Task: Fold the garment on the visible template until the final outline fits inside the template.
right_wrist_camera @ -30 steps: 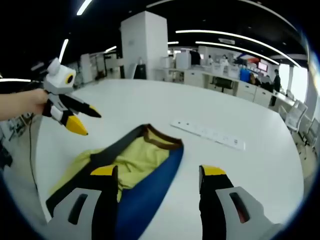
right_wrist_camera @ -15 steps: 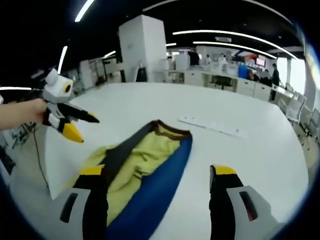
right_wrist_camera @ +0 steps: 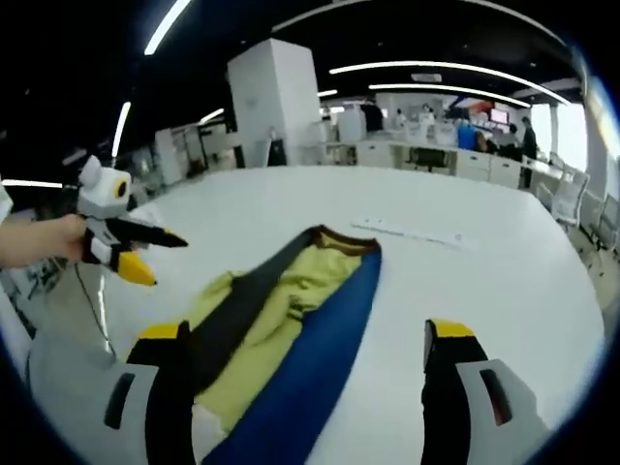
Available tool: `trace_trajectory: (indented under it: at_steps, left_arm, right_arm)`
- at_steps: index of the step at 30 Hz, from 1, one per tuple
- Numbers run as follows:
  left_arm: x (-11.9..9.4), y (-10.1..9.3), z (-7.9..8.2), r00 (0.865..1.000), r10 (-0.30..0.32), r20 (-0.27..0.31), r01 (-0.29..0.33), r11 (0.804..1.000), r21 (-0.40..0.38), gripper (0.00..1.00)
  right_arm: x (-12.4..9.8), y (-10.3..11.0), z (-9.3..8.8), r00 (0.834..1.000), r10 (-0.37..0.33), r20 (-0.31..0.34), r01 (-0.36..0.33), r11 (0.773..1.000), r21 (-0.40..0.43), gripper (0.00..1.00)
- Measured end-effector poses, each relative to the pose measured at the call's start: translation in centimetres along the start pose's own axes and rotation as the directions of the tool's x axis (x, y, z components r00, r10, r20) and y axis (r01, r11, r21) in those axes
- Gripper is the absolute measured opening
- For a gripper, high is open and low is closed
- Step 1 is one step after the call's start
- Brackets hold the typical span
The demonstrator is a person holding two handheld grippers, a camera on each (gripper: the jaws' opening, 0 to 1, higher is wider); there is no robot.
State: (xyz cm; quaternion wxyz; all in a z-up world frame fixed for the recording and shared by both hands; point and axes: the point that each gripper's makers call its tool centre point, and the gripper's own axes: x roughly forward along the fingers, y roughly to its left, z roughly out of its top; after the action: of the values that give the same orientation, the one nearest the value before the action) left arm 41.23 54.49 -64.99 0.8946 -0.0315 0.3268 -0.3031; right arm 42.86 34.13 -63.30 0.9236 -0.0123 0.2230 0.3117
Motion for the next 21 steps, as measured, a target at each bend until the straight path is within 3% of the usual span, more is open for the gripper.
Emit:
trace_trajectory:
  at_steps: [6, 10, 21]
  left_arm:
    - [-2.3, -1.5, -2.9, 1.000, 0.017, 0.001, -0.017, 1.000, -0.016, 0.99]
    - [-3.3, -1.8, -4.0, 0.999, 0.031, 0.021, -0.030, 0.999, -0.035, 0.99]
    - [-5.5, -3.4, -7.4, 0.999, 0.039, -0.002, -0.039, 0.997, -0.064, 0.99]
  right_arm:
    - [-2.6, 1.4, -1.7, 0.999, -0.020, 0.033, 0.019, 0.999, 0.033, 1.00]
    - [-4.4, 2.3, -3.0, 0.998, -0.044, 0.047, 0.042, 0.998, 0.051, 1.00]
    - [-7.5, 4.0, -5.5, 0.998, -0.052, 0.020, 0.050, 0.997, 0.066, 1.00]
